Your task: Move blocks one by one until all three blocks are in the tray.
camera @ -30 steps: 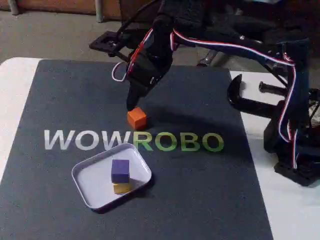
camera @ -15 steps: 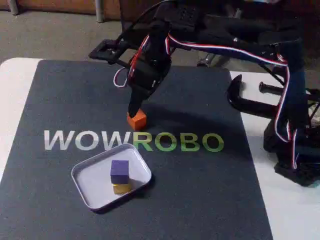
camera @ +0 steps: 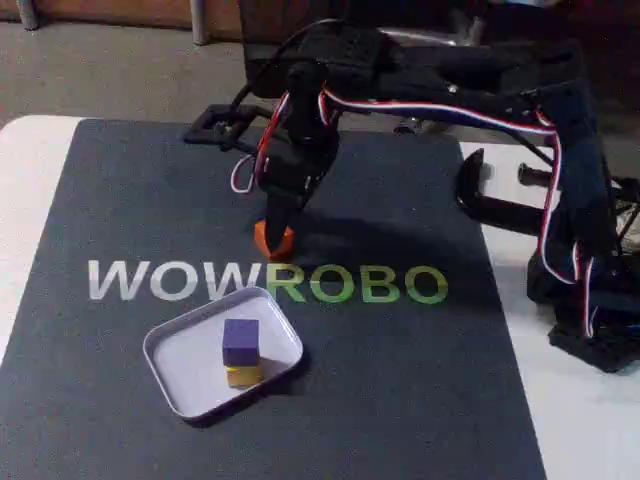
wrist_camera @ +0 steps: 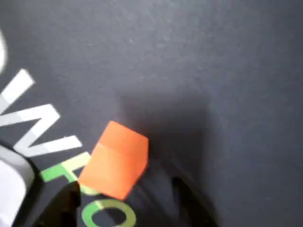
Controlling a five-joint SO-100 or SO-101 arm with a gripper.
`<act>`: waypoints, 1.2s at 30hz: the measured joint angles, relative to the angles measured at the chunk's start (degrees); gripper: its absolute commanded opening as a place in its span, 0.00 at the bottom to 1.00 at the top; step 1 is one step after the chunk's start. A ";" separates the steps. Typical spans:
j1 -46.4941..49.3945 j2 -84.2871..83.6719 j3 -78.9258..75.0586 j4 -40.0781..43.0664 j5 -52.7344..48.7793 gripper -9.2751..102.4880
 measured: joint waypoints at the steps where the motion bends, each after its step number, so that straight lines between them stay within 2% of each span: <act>1: -0.09 -0.35 0.00 -0.26 0.00 0.28; 24: -1.58 -4.75 -3.34 -2.99 0.88 0.26; 30: -1.67 -5.89 -4.66 -2.99 1.23 0.19; 36: -1.58 -5.89 -4.66 -2.90 1.23 0.08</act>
